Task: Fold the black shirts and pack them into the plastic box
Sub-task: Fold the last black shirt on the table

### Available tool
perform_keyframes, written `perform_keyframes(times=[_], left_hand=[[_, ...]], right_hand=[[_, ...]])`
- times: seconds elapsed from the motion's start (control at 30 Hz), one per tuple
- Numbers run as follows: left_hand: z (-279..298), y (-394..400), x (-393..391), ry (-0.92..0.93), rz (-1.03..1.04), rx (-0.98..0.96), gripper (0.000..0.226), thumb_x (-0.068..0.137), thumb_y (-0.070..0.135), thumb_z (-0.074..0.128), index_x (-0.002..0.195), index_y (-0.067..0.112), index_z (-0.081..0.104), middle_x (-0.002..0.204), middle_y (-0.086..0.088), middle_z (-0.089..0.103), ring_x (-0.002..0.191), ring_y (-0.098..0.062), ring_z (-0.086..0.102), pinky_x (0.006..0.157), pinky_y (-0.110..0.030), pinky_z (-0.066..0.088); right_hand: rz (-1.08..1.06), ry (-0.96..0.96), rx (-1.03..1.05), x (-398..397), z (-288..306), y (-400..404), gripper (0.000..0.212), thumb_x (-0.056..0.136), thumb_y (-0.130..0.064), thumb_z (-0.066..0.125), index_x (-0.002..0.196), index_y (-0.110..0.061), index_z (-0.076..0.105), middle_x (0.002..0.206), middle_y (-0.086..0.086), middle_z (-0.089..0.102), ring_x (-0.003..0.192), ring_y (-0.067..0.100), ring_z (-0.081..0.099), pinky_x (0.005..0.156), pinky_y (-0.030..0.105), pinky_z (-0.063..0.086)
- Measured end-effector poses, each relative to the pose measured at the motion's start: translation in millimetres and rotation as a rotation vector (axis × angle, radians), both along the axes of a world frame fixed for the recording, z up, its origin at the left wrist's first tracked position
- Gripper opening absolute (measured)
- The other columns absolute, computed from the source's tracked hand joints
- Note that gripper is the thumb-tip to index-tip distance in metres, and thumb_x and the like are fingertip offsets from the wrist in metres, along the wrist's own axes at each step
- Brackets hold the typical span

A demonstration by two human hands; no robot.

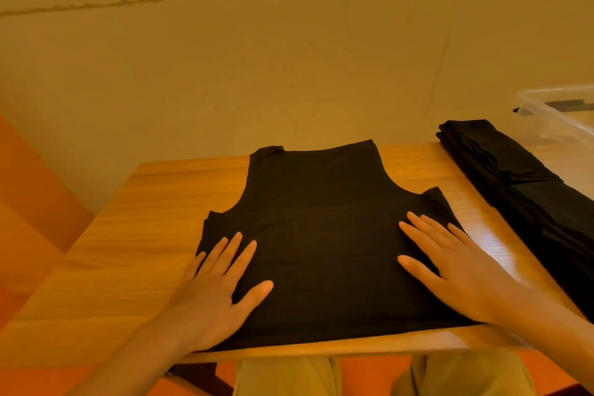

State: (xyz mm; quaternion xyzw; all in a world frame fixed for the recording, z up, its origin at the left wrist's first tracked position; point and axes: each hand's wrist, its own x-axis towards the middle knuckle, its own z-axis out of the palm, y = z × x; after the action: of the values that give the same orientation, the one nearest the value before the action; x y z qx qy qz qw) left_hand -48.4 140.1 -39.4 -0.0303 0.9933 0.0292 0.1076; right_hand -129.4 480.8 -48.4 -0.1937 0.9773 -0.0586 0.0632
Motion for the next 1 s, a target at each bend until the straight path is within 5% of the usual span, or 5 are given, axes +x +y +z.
perform_keyframes(times=[0.17, 0.5, 0.6, 0.73, 1.0], left_hand=[[2, 3, -15, 0.233, 0.114, 0.046, 0.072, 0.089, 0.068, 0.014, 0.152, 0.035, 0.008, 0.161, 0.007, 0.003, 0.148, -0.013, 0.002, 0.120, -0.035, 0.006], [-19, -1, -25, 0.131, 0.064, -0.041, 0.087, 0.074, 0.082, -0.010, 0.149, 0.038, -0.013, 0.159, 0.005, -0.020, 0.144, -0.011, -0.021, 0.119, -0.035, -0.010], [-18, 3, -8, 0.093, 0.050, -0.038, 0.099, 0.059, 0.084, -0.020, 0.147, 0.040, -0.017, 0.158, 0.007, -0.022, 0.143, -0.010, -0.023, 0.117, -0.035, -0.013], [-6, 12, -12, 0.148, 0.126, 0.052, 0.084, 0.079, 0.077, 0.000, 0.153, 0.036, 0.001, 0.161, 0.006, -0.006, 0.148, -0.013, -0.008, 0.120, -0.037, -0.005], [-14, 19, -120, 0.295, 0.058, 0.179, 0.062, 0.100, 0.054, 0.022, 0.153, 0.023, 0.017, 0.161, 0.000, 0.013, 0.148, -0.017, 0.008, 0.119, -0.036, 0.012]], right_hand=[[-0.164, 0.009, 0.000, -5, 6, 7, 0.076, 0.089, -0.065, 0.013, 0.152, -0.025, 0.001, 0.159, -0.006, -0.008, 0.145, 0.008, -0.009, 0.114, 0.027, -0.004], [-0.243, -0.079, 0.117, 9, 12, 15, 0.089, 0.080, -0.073, 0.006, 0.150, -0.020, -0.011, 0.158, -0.001, -0.018, 0.143, 0.012, -0.018, 0.117, 0.032, -0.007], [-0.271, -0.035, 0.193, 21, 19, 15, 0.086, 0.084, -0.072, 0.008, 0.152, -0.020, 0.000, 0.160, -0.001, -0.005, 0.147, 0.015, -0.006, 0.118, 0.034, 0.000], [-0.226, 0.191, 0.176, 12, 28, 3, 0.081, 0.085, -0.068, 0.009, 0.149, -0.021, 0.026, 0.156, 0.001, 0.024, 0.144, 0.018, 0.019, 0.118, 0.036, 0.014], [0.017, 0.151, -0.087, -71, 11, -56, 0.067, 0.096, -0.058, 0.026, 0.152, -0.022, 0.017, 0.160, 0.000, 0.007, 0.147, 0.018, 0.005, 0.118, 0.036, 0.008]])
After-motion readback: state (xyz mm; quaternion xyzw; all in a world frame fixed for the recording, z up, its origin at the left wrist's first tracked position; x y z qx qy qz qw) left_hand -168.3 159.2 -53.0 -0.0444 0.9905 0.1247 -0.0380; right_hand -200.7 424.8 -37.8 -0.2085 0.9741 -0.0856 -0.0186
